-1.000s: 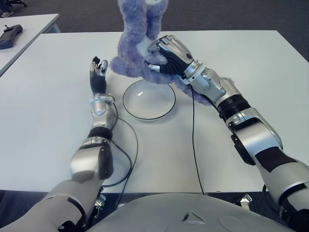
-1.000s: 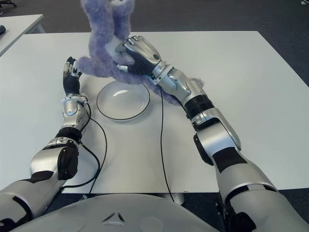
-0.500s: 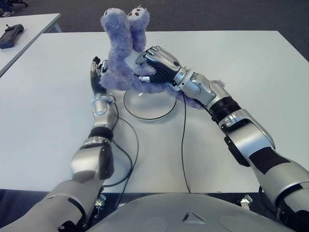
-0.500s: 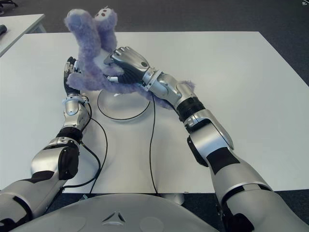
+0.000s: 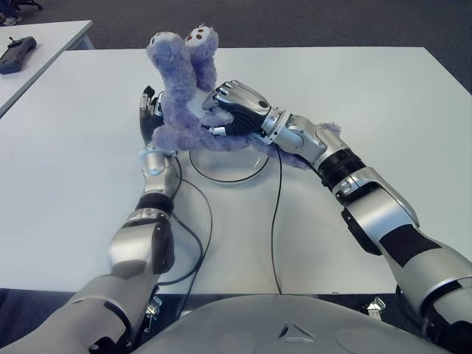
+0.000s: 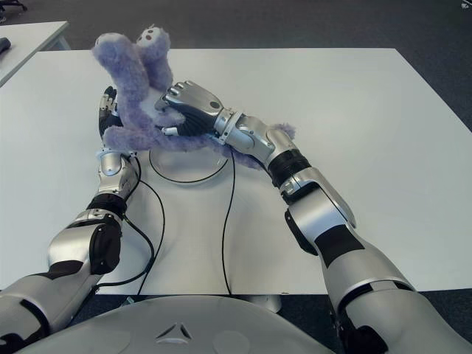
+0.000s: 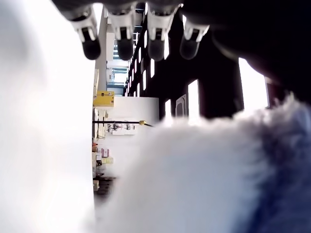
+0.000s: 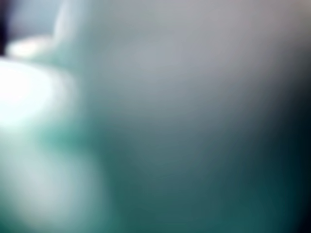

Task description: Put the doll into the plate.

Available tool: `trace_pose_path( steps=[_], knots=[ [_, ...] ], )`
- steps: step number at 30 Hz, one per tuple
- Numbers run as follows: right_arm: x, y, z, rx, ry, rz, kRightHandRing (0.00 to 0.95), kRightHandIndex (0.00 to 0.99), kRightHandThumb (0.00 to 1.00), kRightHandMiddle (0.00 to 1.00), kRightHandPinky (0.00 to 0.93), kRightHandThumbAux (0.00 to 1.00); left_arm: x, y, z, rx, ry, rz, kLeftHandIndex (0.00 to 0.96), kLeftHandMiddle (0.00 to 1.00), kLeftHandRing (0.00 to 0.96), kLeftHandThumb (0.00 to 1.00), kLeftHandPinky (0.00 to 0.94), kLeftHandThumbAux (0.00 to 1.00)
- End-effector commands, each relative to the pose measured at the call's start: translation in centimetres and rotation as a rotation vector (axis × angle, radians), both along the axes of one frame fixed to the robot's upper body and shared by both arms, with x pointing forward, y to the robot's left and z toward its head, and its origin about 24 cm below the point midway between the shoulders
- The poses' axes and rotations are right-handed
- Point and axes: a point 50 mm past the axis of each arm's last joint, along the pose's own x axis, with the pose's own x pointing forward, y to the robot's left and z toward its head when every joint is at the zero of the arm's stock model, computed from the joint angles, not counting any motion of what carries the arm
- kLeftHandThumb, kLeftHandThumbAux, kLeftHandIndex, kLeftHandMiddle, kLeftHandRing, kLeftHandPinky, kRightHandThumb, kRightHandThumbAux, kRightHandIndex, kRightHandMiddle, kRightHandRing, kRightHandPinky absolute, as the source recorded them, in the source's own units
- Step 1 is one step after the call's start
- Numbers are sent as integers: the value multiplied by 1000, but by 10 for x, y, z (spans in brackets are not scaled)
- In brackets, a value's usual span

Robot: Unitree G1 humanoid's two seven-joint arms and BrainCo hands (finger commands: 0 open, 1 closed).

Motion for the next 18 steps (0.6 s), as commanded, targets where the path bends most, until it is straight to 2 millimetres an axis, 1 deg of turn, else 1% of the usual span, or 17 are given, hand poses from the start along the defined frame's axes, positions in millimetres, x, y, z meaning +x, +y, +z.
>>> trace_pose_path(
  steps=[1, 9, 18],
  knots=[
    [-18, 2, -37, -94, 92, 79, 838, 721, 502, 853, 850, 757, -111, -31, -127, -169, 511, 68, 10, 0, 0, 0, 0, 374],
    [-27, 2, -66, -164, 162, 65, 835, 716, 518, 849, 850, 756, -112, -31, -129, -166, 523, 67, 0, 0, 0, 0, 0, 373],
    [-29, -3, -77, -174, 215, 37, 838, 722, 526, 849, 855, 751, -115, -30, -129, -169, 514, 73, 0, 0, 0, 0, 0, 376]
  ],
)
